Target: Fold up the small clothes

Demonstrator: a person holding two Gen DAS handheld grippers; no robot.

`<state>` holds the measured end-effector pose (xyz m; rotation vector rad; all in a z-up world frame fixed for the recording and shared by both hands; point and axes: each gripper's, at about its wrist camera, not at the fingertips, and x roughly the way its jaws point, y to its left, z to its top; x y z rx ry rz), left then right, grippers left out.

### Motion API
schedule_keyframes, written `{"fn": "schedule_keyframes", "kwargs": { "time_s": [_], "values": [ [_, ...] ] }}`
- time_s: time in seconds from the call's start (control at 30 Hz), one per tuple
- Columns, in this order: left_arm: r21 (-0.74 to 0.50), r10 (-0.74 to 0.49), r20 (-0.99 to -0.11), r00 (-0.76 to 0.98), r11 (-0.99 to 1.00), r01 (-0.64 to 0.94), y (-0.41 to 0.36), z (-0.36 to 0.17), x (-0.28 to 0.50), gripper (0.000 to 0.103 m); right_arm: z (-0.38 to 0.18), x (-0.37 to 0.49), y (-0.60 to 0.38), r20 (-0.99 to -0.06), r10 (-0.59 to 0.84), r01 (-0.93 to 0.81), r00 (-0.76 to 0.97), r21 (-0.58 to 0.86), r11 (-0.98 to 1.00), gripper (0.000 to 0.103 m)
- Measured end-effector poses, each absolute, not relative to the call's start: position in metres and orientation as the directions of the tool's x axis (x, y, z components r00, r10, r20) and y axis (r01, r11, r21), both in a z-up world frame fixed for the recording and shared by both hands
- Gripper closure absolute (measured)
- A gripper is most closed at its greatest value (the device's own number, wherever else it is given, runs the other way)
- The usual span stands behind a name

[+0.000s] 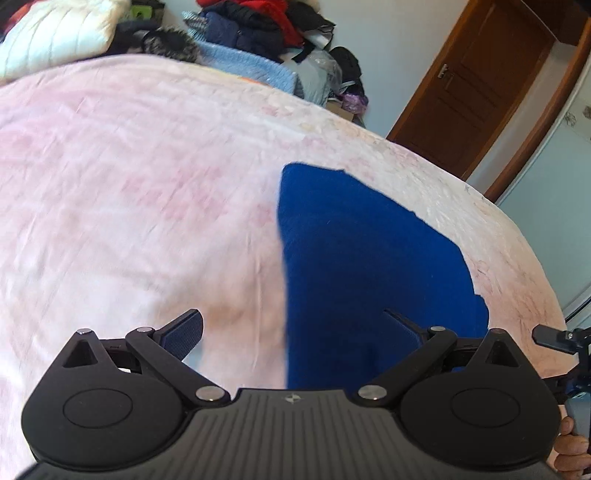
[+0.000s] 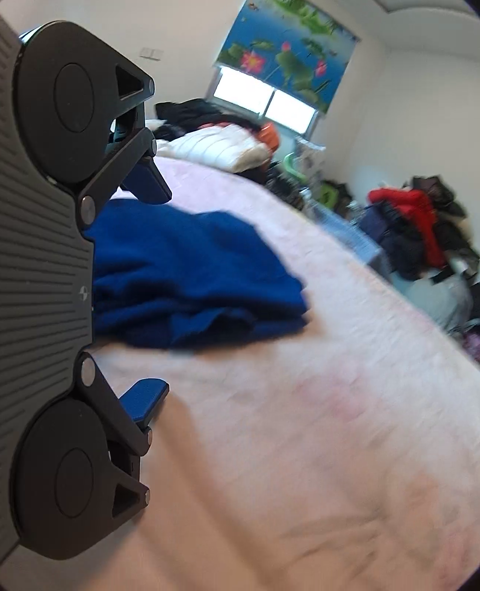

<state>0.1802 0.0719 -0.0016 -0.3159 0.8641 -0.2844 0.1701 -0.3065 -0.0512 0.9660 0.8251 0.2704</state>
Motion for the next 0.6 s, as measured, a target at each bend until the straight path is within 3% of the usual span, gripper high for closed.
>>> {"fn": "schedule_keyframes", "kwargs": {
  "time_s": [0.2,0.3,0.4,0.43,0.47,0.5,0.53,0.57,0.6],
  "values": [
    [-0.554,-0.505,-0.658,0.559,0.827,0.096,0.075,-0.015,0.165,0.001,-0.055,0.166,-0.283,-0.483,0.635,0.085,0.603,0.830,0.551,0.003],
    [-0.683,-0.643,-0.604,0.471,0.722,0.109,0.065,-0.024,0.167,0.001,-0.055,0.172,-0.265,-0.483,0.681,0.066,0.550,0.838,0.541,0.004],
    [-0.696,-0.652,-0.600,0.464,0.711,0.099,0.060,-0.025,0.166,0.001,-0.053,0.175,-0.256,-0.482,0.704,0.053,0.521,0.842,0.537,0.006],
    [-0.705,-0.652,-0.600,0.463,0.705,0.080,0.061,-0.026,0.168,0.005,-0.052,0.175,-0.256,-0.481,0.707,0.055,0.518,0.844,0.534,0.009],
    [-0.699,-0.638,-0.614,0.465,0.713,0.056,0.063,-0.025,0.169,0.033,-0.052,0.175,-0.256,-0.490,0.702,0.061,0.516,0.839,0.540,0.027],
    [-0.680,-0.624,-0.645,0.442,0.732,0.041,0.061,-0.025,0.172,0.054,-0.053,0.176,-0.257,-0.505,0.700,0.075,0.505,0.834,0.547,0.058],
    [-0.659,-0.610,-0.675,0.415,0.751,0.031,0.059,-0.027,0.175,0.072,-0.057,0.178,-0.257,-0.529,0.700,0.095,0.481,0.824,0.558,0.072],
    [-0.648,-0.601,-0.685,0.412,0.761,0.032,0.060,-0.028,0.176,0.073,-0.062,0.178,-0.256,-0.556,0.692,0.112,0.460,0.810,0.576,0.083],
    [-0.641,-0.598,-0.691,0.406,0.767,0.039,0.059,-0.027,0.177,0.073,-0.067,0.176,-0.256,-0.549,0.693,0.108,0.467,0.814,0.571,0.083]
  ]
}}
